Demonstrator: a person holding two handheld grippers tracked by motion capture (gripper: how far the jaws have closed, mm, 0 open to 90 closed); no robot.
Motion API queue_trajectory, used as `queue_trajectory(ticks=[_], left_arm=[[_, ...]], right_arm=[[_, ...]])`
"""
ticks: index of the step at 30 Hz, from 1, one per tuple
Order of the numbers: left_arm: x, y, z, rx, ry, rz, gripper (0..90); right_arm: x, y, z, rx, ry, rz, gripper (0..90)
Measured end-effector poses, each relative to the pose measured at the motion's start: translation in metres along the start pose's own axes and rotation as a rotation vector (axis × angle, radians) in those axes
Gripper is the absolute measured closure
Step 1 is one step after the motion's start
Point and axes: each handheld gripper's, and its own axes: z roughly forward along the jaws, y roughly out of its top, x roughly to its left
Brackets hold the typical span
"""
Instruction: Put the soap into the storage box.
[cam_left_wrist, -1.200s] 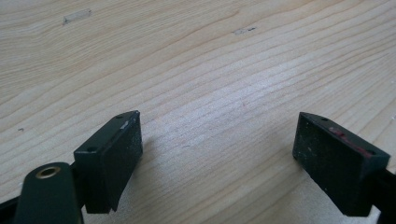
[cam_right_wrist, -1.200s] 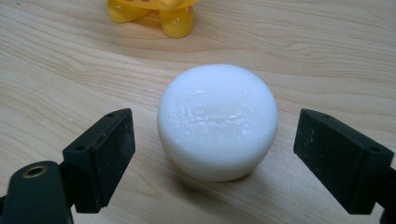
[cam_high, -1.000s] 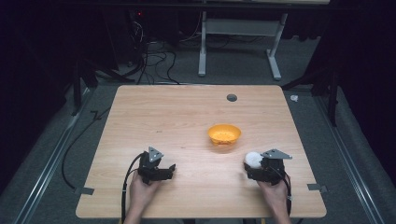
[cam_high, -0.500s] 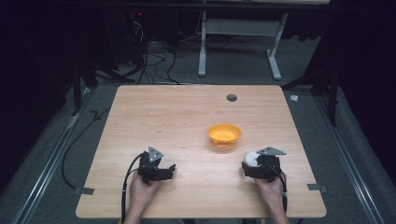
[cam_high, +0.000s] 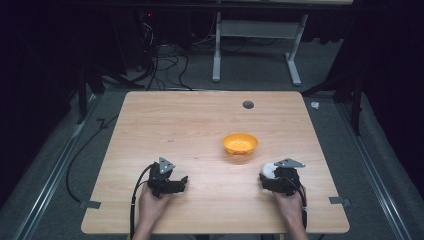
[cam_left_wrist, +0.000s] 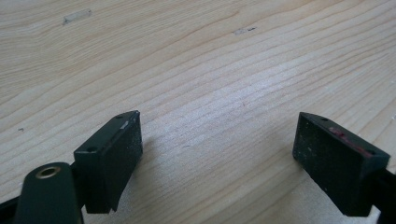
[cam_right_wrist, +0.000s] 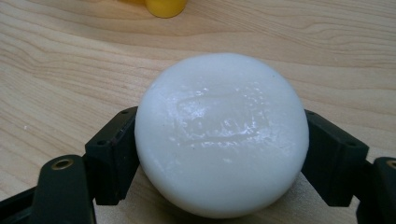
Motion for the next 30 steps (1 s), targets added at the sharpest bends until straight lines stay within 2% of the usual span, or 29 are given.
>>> queue_trajectory(ticks=[18, 30], left_arm=[[0.0000, 0.0000, 0.0000, 0.000, 0.000, 0.000, 16.2], [0.0000, 0.0000, 0.0000, 0.000, 0.000, 0.000, 16.2]], right_arm=[[-0.0010, -0.0010, -0.0006, -0.011, 0.010, 0.008, 23.5], [0.0000, 0.0028, -0.0084, -0.047, 0.022, 0.007, 23.6]])
